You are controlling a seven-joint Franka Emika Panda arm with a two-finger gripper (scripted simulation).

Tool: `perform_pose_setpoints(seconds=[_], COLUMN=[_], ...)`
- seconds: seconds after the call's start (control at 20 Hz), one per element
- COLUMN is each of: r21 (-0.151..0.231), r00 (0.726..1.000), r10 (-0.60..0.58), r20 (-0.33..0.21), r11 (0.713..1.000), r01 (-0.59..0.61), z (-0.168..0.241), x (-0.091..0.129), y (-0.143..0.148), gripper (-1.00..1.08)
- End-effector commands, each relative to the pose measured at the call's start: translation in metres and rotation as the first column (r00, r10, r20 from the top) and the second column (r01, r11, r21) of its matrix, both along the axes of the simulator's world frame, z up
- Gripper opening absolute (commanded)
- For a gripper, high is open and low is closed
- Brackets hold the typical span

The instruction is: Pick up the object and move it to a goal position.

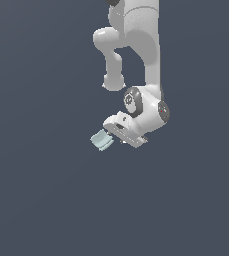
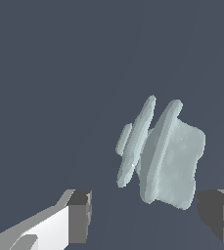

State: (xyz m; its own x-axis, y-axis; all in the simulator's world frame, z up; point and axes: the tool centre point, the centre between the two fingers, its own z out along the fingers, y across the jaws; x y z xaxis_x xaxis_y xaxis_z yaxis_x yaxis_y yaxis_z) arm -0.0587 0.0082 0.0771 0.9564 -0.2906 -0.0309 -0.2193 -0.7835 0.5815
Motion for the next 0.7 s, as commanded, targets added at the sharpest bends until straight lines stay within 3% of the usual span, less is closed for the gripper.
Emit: perform_pose_setpoints(seconds=[0.0, 0.35, 0.65], r21=[-0.061, -0.212, -0.293], r00=[1.000, 0.997, 0.993], r10=[-0.005, -0.001, 0.014], r20=[0.016, 0.075, 0.119], r11=[0.998, 0.977, 0.956], r01=[0.006, 0.016, 0.022], z=[-0.0036, -0.0100, -0.0117], x=[-0.0024, -0.0063, -0.0069], y=[0.0005, 0.0018, 0.0028], gripper=[0.68, 0.68, 0.68])
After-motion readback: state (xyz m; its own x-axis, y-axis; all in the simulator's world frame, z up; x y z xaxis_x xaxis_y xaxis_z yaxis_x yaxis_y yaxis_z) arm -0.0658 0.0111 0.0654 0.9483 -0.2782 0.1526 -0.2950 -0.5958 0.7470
